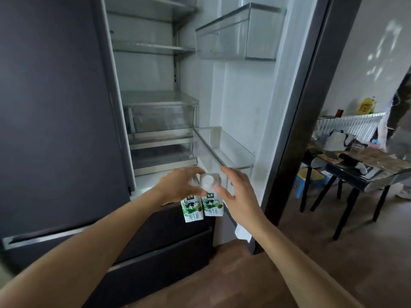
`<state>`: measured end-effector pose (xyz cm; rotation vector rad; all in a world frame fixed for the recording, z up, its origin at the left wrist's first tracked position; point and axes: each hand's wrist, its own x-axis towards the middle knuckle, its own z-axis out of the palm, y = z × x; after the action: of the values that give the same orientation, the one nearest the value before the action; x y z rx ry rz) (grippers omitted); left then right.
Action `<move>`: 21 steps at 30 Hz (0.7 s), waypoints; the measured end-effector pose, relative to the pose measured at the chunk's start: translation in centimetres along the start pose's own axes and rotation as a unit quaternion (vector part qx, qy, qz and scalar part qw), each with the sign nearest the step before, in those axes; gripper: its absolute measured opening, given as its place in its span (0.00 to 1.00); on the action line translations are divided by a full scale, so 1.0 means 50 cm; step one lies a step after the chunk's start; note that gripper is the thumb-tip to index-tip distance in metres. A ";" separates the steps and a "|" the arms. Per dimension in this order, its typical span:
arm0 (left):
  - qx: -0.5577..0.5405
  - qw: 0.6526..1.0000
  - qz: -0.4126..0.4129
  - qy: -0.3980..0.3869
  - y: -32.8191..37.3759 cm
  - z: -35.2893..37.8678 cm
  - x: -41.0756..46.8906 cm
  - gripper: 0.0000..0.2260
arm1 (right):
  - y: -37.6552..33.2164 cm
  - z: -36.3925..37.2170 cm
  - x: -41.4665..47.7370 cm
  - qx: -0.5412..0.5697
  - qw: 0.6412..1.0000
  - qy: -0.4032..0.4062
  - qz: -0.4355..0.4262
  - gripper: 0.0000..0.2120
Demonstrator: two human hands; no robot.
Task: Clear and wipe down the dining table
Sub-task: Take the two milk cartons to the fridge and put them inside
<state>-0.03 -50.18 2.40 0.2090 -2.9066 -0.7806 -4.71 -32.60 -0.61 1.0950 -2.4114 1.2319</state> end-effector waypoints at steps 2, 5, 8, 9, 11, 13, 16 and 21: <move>-0.001 1.000 0.007 0.007 -0.012 -0.034 0.020 0.26 | -0.023 0.007 0.051 -0.024 0.999 -0.029 -0.004 0.24; 0.007 1.000 0.008 0.018 -0.040 -0.090 0.058 0.27 | -0.051 0.020 0.129 -0.051 0.997 -0.053 -0.005 0.24; 0.021 0.999 0.022 0.028 -0.081 -0.145 0.105 0.26 | -0.073 0.042 0.215 -0.068 0.994 -0.084 -0.018 0.26; 0.028 0.999 0.026 0.028 -0.088 -0.156 0.115 0.25 | -0.081 0.044 0.236 -0.083 0.991 -0.098 -0.025 0.26; 0.047 0.998 0.031 0.038 -0.109 -0.193 0.148 0.26 | -0.094 0.061 0.303 -0.109 0.986 -0.121 -0.037 0.24; 0.056 0.997 0.029 0.046 -0.136 -0.228 0.183 0.25 | -0.104 0.081 0.371 -0.120 0.982 -0.140 -0.042 0.22; 0.045 0.997 0.029 0.051 -0.174 -0.273 0.236 0.25 | -0.103 0.106 0.457 -0.111 0.981 -0.151 -0.043 0.23; 0.052 0.995 -0.011 0.079 -0.233 -0.357 0.344 0.28 | -0.092 0.146 0.597 -0.110 0.987 -0.114 -0.029 0.25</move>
<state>-12.99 -71.72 13.30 0.2988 -2.8003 -0.5883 -21.34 -55.43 12.31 1.2859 -2.5828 0.8377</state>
